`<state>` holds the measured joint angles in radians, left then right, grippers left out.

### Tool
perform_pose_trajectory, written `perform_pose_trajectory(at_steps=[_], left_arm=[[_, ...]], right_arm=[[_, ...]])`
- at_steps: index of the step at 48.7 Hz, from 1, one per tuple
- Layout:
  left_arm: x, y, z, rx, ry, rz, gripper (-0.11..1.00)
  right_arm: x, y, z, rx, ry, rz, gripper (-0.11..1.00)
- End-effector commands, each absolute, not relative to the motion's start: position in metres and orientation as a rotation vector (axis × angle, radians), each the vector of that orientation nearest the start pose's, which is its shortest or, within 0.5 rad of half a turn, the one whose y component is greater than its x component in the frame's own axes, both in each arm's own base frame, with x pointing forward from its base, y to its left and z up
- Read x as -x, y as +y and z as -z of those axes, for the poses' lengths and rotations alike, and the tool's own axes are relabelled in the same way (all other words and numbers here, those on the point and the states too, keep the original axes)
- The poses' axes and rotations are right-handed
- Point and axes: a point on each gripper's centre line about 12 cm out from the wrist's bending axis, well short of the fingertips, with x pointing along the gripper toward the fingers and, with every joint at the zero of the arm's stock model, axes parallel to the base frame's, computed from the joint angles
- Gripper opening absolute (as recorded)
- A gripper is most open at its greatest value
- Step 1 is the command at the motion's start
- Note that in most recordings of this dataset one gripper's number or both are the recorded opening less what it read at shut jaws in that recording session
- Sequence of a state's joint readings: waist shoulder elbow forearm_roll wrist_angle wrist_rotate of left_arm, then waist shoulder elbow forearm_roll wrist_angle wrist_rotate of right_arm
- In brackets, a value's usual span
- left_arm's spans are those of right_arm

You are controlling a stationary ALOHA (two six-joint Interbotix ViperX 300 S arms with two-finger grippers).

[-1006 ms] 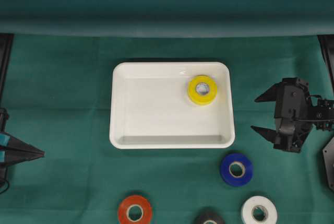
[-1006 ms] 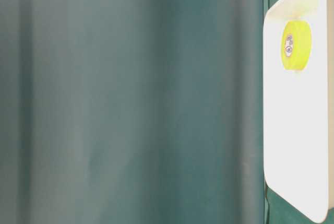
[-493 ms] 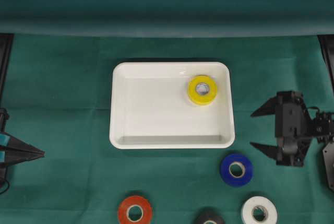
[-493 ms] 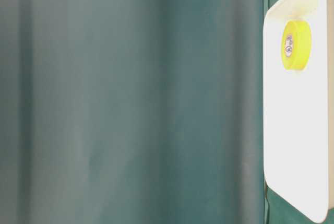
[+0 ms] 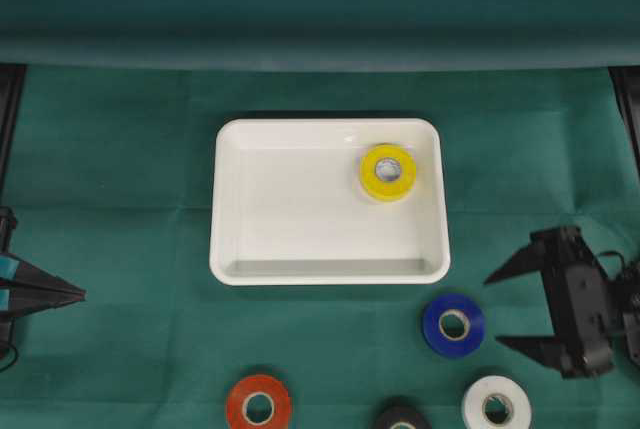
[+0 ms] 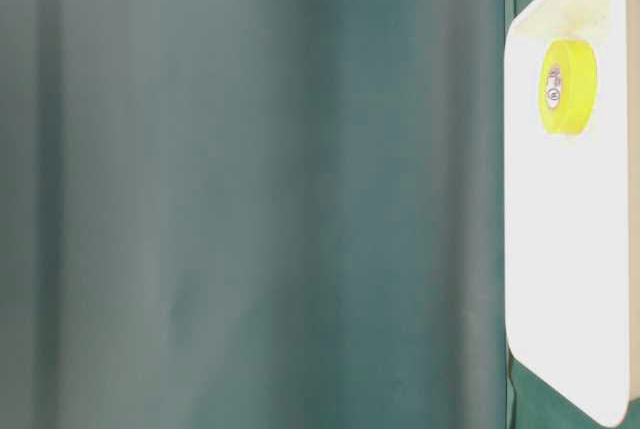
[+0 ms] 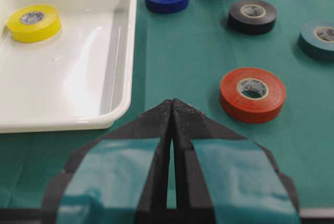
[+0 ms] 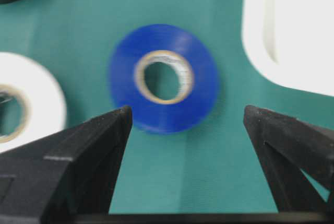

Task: Put the tape into the white case with the right arm.
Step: 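Lift the right gripper out of the tray and retract right, then lower the right gripper onto the white tape roll and grasp it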

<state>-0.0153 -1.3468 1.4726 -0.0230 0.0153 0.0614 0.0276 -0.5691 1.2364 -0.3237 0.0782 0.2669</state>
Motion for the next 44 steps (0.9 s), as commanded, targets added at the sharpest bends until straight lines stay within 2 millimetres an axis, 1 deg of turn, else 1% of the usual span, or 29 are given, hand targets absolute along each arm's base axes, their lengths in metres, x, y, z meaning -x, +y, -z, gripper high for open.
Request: perform_pose_trajectory(at_steps=[1,10,24,44], left_arm=[[-0.137,-0.002,-0.201,-0.038,0.133,0.015,0.00],[-0.137,-0.002,-0.201,-0.039,0.130,0.015,0.00],[-0.136,-0.002,-0.200,-0.039,0.132,0.015,0.00],[-0.136,-0.001,-0.200,-0.037,0.130,0.013,0.00]], right_arm=[[-0.211,0.013,-0.150,0.086,0.717,-0.069,0.74],[-0.203,0.023,-0.148,0.103,0.710,-0.118,0.74],[-0.195,0.026,-0.146,0.111,0.700,-0.138,0.74],[-0.195,0.030,-0.147,0.117,0.698,-0.157,0.73]])
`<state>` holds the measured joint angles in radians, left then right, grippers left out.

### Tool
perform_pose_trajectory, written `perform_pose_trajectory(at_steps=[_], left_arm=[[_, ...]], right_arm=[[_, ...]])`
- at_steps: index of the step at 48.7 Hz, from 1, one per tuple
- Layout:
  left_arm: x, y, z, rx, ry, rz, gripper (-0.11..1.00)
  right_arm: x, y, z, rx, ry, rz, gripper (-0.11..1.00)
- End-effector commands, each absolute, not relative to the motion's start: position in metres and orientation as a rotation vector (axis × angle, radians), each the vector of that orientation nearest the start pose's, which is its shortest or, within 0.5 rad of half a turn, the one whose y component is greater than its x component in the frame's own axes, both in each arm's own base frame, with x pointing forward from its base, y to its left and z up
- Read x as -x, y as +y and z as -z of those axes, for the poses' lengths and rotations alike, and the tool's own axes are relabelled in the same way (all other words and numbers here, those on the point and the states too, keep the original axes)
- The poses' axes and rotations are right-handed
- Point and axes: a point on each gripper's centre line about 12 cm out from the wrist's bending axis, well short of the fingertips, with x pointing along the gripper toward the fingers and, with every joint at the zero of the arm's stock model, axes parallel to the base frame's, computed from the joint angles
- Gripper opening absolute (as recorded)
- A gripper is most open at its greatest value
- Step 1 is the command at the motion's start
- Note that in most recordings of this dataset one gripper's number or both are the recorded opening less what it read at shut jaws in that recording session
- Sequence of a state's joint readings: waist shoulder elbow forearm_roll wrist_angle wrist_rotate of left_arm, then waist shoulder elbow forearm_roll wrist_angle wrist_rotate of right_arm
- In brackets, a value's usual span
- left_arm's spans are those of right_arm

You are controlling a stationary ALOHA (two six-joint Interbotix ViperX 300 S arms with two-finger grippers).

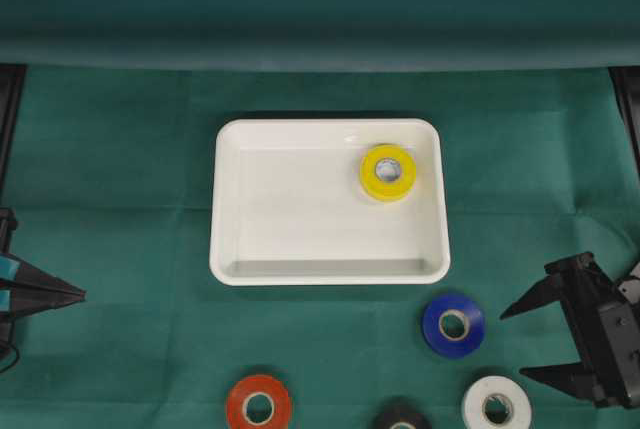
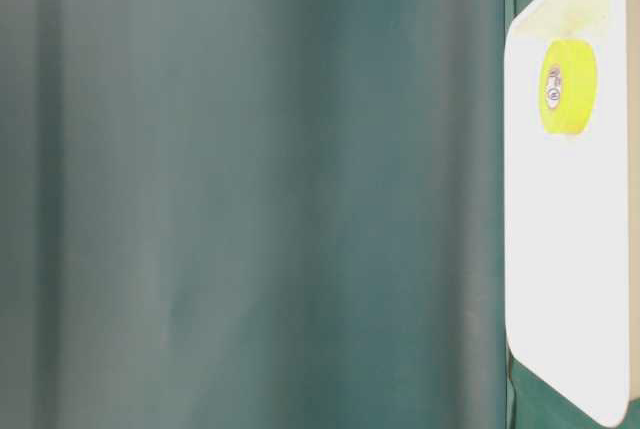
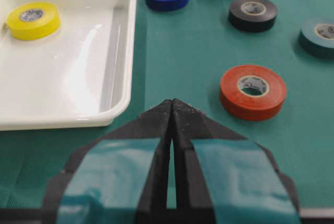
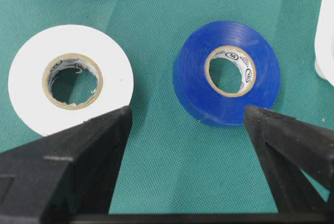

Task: Put the tape into the white case with the right arm.
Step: 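Lower the right gripper onto the white tape roll and grasp it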

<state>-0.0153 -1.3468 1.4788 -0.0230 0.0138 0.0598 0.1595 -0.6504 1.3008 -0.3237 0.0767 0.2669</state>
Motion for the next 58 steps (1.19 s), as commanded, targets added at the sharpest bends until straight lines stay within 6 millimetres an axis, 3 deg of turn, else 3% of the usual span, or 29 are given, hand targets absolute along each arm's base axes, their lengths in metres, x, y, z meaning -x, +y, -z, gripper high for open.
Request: perform_pose_trajectory(at_steps=[1,35,58], left_arm=[[-0.136,-0.002,-0.200,-0.038,0.130,0.015,0.00],[-0.136,0.000,-0.200,-0.037,0.132,0.001,0.00],[-0.136,0.000,-0.199,-0.038,0.132,0.000,0.00]], right_arm=[[-0.195,0.030,-0.147,0.117,0.698,-0.157,0.73],[-0.194,0.042,-0.148,0.136,0.693,-0.213,0.74],[-0.228,0.058,-0.145,0.141,0.707,-0.259,0.74]])
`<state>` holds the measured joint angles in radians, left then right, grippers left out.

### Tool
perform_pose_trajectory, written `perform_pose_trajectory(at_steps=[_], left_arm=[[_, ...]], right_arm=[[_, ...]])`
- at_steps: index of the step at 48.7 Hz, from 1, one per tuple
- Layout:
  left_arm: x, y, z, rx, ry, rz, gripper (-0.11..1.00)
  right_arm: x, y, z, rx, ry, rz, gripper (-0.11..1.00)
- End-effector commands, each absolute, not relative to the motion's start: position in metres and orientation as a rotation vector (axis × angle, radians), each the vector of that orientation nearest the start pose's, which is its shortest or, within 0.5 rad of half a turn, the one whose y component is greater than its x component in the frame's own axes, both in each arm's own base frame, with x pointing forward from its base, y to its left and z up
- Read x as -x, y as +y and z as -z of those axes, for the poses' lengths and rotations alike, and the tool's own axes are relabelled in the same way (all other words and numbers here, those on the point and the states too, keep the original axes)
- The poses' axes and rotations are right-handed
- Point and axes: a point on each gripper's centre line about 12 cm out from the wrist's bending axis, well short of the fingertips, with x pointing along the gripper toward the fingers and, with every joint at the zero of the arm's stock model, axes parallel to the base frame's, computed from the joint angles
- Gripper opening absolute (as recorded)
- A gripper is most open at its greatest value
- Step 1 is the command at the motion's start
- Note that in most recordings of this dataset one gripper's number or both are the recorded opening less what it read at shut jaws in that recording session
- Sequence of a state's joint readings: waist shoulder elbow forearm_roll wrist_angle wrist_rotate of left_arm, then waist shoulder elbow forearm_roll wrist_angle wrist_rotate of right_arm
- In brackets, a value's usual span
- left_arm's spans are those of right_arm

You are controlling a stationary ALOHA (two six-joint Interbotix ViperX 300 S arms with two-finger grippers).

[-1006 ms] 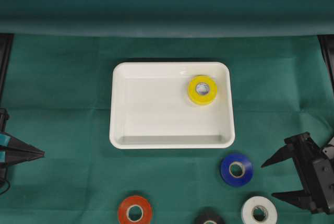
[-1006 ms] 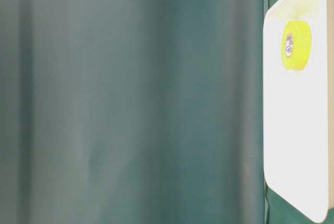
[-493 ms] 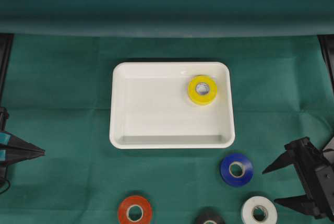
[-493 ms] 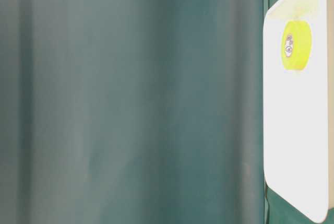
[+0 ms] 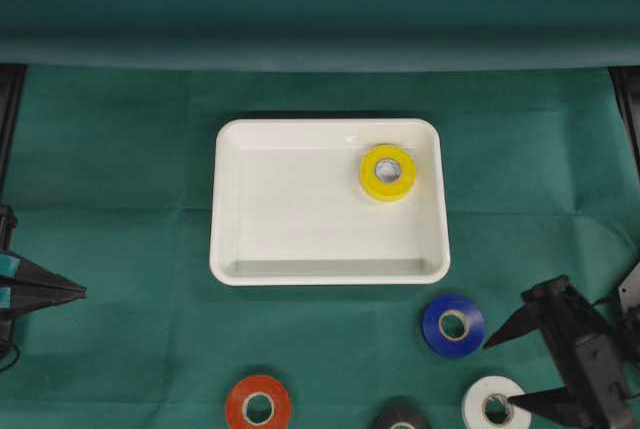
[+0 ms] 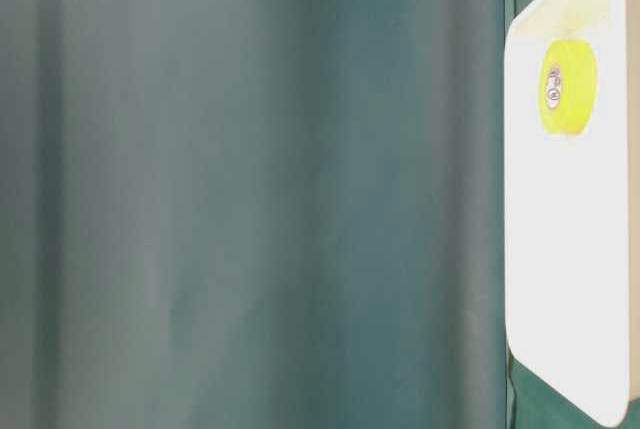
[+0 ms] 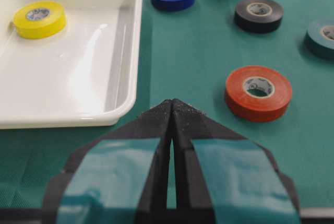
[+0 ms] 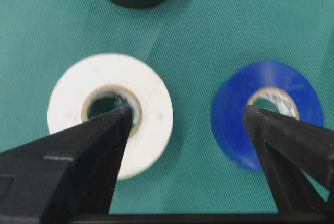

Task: Put the tape into the white case with the right arm.
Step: 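Lower the right gripper onto the white tape roll and grasp it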

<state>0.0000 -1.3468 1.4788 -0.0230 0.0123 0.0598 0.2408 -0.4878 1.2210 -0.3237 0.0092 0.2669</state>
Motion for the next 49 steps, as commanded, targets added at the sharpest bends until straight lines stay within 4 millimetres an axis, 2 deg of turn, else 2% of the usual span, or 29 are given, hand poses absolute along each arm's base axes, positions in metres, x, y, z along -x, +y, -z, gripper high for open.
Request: perform_pose_trajectory(at_steps=[1,9,25,49], left_arm=[[-0.136,0.000,-0.199,-0.037,0.133,-0.001,0.00],[-0.136,0.000,-0.200,-0.038,0.130,-0.001,0.00],[-0.136,0.000,-0.199,-0.037,0.133,-0.001,0.00],[-0.136,0.000,-0.197,-0.038,0.138,0.000,0.00]], right_arm=[[-0.229,0.058,-0.145,0.143,0.710,-0.261,0.74],[-0.238,0.062,-0.141,0.148,0.731,-0.269,0.73],[-0.237,0.062,-0.136,0.149,0.751,-0.268,0.73],[-0.247,0.065,-0.108,0.159,0.853,-0.273,0.73]])
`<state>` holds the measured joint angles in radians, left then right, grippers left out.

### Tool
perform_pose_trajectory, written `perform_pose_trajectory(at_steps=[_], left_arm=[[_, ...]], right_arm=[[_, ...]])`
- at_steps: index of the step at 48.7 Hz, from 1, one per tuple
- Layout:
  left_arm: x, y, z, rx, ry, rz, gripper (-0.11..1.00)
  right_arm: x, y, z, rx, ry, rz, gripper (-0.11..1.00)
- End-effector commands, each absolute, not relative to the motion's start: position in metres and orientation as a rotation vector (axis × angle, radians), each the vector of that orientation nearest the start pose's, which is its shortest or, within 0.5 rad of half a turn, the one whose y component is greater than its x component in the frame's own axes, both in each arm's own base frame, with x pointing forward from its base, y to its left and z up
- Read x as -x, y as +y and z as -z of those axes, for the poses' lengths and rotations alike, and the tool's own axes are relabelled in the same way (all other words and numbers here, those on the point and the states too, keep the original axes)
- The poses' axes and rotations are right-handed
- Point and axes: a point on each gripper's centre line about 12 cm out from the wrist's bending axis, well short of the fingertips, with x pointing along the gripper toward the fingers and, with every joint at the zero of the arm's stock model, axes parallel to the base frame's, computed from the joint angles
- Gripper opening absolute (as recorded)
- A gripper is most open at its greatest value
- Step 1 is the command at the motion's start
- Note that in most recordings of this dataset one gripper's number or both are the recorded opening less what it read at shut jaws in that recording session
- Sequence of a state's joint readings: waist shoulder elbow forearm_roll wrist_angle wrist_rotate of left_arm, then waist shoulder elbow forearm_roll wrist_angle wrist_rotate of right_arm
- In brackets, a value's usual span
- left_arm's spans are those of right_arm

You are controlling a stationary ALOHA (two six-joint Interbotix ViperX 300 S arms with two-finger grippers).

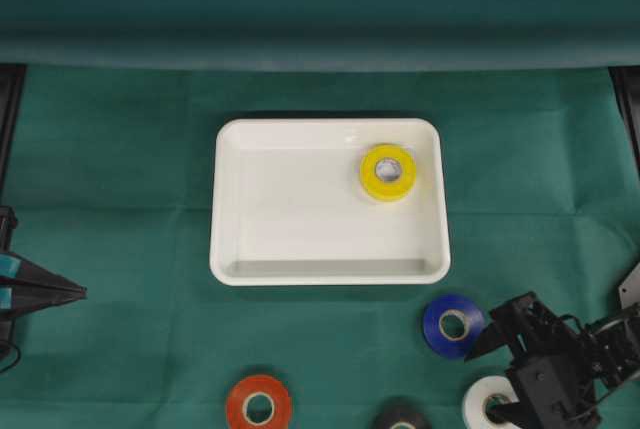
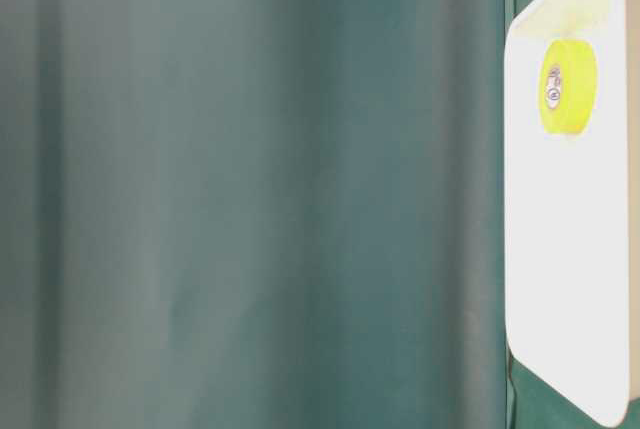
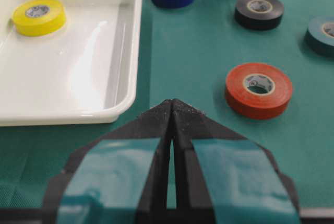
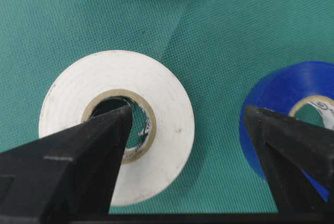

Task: Put the tape into the white case with the right arm.
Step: 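Lower the right gripper onto the white tape roll and grasp it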

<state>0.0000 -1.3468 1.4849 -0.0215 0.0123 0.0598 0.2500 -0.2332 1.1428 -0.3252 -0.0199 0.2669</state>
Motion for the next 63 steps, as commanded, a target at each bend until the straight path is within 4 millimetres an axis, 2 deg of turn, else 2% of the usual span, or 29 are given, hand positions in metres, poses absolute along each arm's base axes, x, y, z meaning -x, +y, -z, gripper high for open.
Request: perform_pose_trajectory(at_steps=[1,29,32,39,44,63], left_arm=[[-0.136,0.000,-0.197,-0.037,0.137,-0.001,0.00],[-0.136,0.000,-0.197,-0.037,0.138,0.000,0.00],[-0.136,0.000,-0.197,-0.038,0.138,0.000,0.00],[-0.136,0.000,-0.197,-0.037,0.138,0.000,0.00],[-0.136,0.000,-0.197,-0.037,0.140,0.000,0.00],[-0.136,0.000,-0.197,-0.038,0.138,0.000,0.00]], right_arm=[[-0.247,0.066,-0.107,0.160,0.855,-0.274,0.73],[-0.254,0.067,-0.100,0.163,0.882,-0.274,0.71],[-0.254,0.067,-0.100,0.163,0.881,-0.274,0.62],[-0.254,0.067,-0.100,0.162,0.884,-0.273,0.21],[-0.254,0.067,-0.100,0.161,0.882,-0.273,0.02],[-0.260,0.069,-0.105,0.156,0.863,-0.272,0.01]])
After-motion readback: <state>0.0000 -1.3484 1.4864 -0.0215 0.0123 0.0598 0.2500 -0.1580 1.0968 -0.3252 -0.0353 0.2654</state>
